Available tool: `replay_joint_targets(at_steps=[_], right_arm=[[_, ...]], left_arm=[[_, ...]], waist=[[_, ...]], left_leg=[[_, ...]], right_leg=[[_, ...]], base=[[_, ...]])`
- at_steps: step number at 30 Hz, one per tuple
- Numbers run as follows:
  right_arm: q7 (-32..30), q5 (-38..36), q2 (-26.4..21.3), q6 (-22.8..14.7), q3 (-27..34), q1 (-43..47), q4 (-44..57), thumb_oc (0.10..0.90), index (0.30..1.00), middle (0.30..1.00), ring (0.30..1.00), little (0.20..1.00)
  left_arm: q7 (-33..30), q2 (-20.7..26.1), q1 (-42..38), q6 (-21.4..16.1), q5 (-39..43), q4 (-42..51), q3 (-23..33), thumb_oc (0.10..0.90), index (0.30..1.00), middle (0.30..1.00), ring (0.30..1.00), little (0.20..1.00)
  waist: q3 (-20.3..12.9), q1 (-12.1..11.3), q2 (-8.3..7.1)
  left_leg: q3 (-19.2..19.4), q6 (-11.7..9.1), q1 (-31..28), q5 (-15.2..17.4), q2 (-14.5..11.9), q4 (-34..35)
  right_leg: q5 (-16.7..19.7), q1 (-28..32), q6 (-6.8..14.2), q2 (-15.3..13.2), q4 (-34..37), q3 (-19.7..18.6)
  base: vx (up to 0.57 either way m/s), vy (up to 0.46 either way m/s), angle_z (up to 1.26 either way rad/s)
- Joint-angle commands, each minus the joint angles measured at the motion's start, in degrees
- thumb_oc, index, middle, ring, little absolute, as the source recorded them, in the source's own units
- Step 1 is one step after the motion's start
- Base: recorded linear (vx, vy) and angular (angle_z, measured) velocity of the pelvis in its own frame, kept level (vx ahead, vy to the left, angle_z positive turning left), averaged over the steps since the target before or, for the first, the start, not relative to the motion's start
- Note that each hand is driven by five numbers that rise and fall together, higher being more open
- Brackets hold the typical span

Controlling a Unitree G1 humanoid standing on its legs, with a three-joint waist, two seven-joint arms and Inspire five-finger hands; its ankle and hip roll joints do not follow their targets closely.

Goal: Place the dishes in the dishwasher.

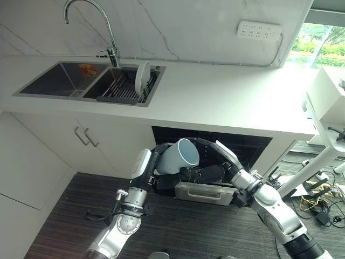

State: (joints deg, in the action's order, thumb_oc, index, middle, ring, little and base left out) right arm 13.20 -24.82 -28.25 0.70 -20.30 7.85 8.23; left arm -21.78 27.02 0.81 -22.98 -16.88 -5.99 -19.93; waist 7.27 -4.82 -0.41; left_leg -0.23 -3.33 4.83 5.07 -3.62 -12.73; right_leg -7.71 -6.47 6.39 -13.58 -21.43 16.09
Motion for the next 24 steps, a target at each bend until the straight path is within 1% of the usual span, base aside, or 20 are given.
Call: replay_joint_targets(at_steps=[1, 6, 7, 8, 9, 10, 11, 12, 13, 17, 20, 24], right_arm=[[1.4, -4.3, 3.2, -6.6, -0.4, 6.7, 4.2, 0.400, 0.300, 0.300, 0.300, 0.300], [-2.2, -4.9, 3.9, -8.5, 1.2, 5.7, 3.6, 0.400, 0.300, 0.300, 0.300, 0.300], [-4.4, -5.3, 4.0, -9.4, 3.1, 4.5, 3.1, 0.400, 0.300, 0.300, 0.300, 0.300], [-4.8, -5.4, 4.0, -9.7, 3.5, 4.2, 3.0, 0.400, 0.300, 0.300, 0.300, 0.300], [-6.1, -5.6, 4.0, -10.7, 5.7, 2.9, 2.6, 0.400, 0.300, 0.300, 0.300, 0.300], [-7.3, -5.3, 4.1, -10.3, 7.0, 2.3, 2.8, 0.400, 0.300, 0.300, 0.300, 0.300], [-7.3, -5.2, 4.5, -11.3, 7.9, 1.5, 2.0, 0.400, 0.300, 0.300, 0.300, 0.300], [-6.5, -6.1, 4.7, -12.6, 9.3, 0.6, 1.3, 0.400, 0.300, 0.300, 0.300, 0.300], [-6.5, -6.3, 4.6, -12.8, 9.5, 0.4, 1.2, 0.400, 0.300, 0.300, 0.300, 0.300], [-5.7, -8.8, 3.8, -15.2, 11.6, -1.1, -0.3, 0.400, 0.300, 0.300, 0.300, 0.300], [-6.0, -10.3, 3.3, -15.8, 13.4, -2.1, -0.4, 0.400, 0.300, 0.300, 0.300, 0.300], [-6.2, -10.9, 3.4, -16.8, 15.2, -3.3, -0.7, 0.400, 0.300, 0.300, 0.300, 0.300]], left_arm=[[-1.3, 3.3, -4.4, -4.9, 0.6, 8.2, 2.7, 0.800, 0.900, 0.900, 0.900, 0.900], [-2.2, 2.9, -4.2, -4.5, 0.1, 7.9, 2.8, 0.800, 0.900, 0.900, 0.900, 0.900], [-2.7, 2.6, -3.7, -3.9, 0.0, 7.9, 3.4, 0.800, 0.900, 0.900, 0.900, 0.900], [-2.8, 2.6, -3.7, -3.7, 0.0, 7.9, 3.4, 0.800, 0.900, 0.900, 0.900, 0.900], [-2.8, 2.4, -3.5, -3.1, 0.0, 7.9, 4.2, 0.800, 0.900, 0.900, 0.900, 0.900], [-0.1, 2.0, -4.5, -0.5, 1.7, 9.8, 6.1, 0.800, 0.900, 0.900, 0.900, 0.900], [1.1, 1.8, -5.5, -0.1, 6.3, 8.8, 5.9, 0.800, 0.900, 0.900, 0.900, 0.900], [-3.7, 0.9, -4.9, 1.2, 0.9, 7.3, 3.9, 0.800, 0.900, 0.900, 0.900, 0.900], [-4.3, 0.8, -4.8, 1.1, 0.4, 7.1, 3.5, 0.800, 0.900, 0.900, 0.900, 0.900], [-12.1, -0.4, -4.0, -0.1, -6.0, 5.0, 0.0, 0.800, 0.900, 0.900, 0.900, 0.900], [-14.0, -0.6, -3.8, -0.5, -7.5, 3.9, -0.4, 0.800, 0.900, 0.900, 0.900, 0.900], [-14.2, -0.3, -3.6, 0.1, -7.2, 3.8, -0.1, 0.800, 0.900, 0.900, 0.900, 0.900]], waist=[[-2.8, 0.5, -1.77], [-2.7, 0.8, -1.62], [-2.8, 1.2, -1.56], [-2.8, 1.3, -1.55], [-2.7, 1.9, -1.50], [-2.7, 2.4, -0.99], [-2.8, 2.9, -0.92], [-2.6, 3.5, -1.44], [-2.6, 3.5, -1.52], [-1.9, 4.5, -2.41], [-1.8, 5.1, -2.62], [-1.8, 5.7, -2.52]], left_leg=[[6.5, 1.8, -0.3, 9.4, -0.7, -4.5], [6.6, 1.8, -0.3, 9.4, -0.8, -4.5], [6.8, 1.8, -0.4, 9.5, -0.9, -4.5], [6.9, 1.8, -0.4, 9.5, -0.9, -4.5], [7.2, 1.8, -0.5, 9.5, -1.0, -4.5], [7.2, 1.6, -0.6, 9.3, -1.1, -4.5], [6.9, 1.5, -0.5, 9.3, -0.9, -4.5], [7.4, 1.7, -0.5, 9.5, -1.1, -4.5], [7.4, 1.8, -0.5, 9.6, -1.1, -4.5], [8.6, 2.1, -0.9, 10.0, -1.5, -4.5], [9.1, 2.1, -1.0, 10.1, -1.7, -4.5], [9.5, 2.1, -1.0, 10.0, -1.9, -4.5]], right_leg=[[-2.3, 2.9, 3.3, 0.4, 4.2, -3.3], [-2.3, 3.0, 3.2, 0.4, 4.2, -3.2], [-2.3, 2.9, 3.2, 0.5, 4.2, -3.4], [-2.3, 2.9, 3.2, 0.5, 4.2, -3.4], [-2.3, 2.8, 3.3, 0.5, 4.2, -3.5], [-2.5, 2.8, 3.2, 0.6, 4.2, -3.7], [-2.3, 2.6, 3.2, 0.8, 4.2, -4.1], [-2.2, 2.3, 3.5, 0.9, 4.2, -4.4], [-2.2, 2.3, 3.5, 0.9, 4.2, -4.5], [-2.0, 2.4, 3.6, 1.1, 4.2, -4.7], [-2.0, 2.3, 3.6, 1.3, 4.2, -5.0], [-2.0, 2.2, 3.6, 1.3, 4.2, -5.2]], base=[[0.00, 0.000, 0.00], [0.00, 0.000, 0.00], [0.00, 0.000, 0.00], [0.00, 0.000, 0.00], [0.01, 0.041, 0.02], [0.01, 0.052, 0.02], [0.00, 0.000, 0.00], [0.00, 0.000, 0.00], [-0.01, -0.051, -0.01], [-0.02, -0.050, -0.03], [-0.01, -0.018, -0.07], [0.00, -0.001, -0.03]])
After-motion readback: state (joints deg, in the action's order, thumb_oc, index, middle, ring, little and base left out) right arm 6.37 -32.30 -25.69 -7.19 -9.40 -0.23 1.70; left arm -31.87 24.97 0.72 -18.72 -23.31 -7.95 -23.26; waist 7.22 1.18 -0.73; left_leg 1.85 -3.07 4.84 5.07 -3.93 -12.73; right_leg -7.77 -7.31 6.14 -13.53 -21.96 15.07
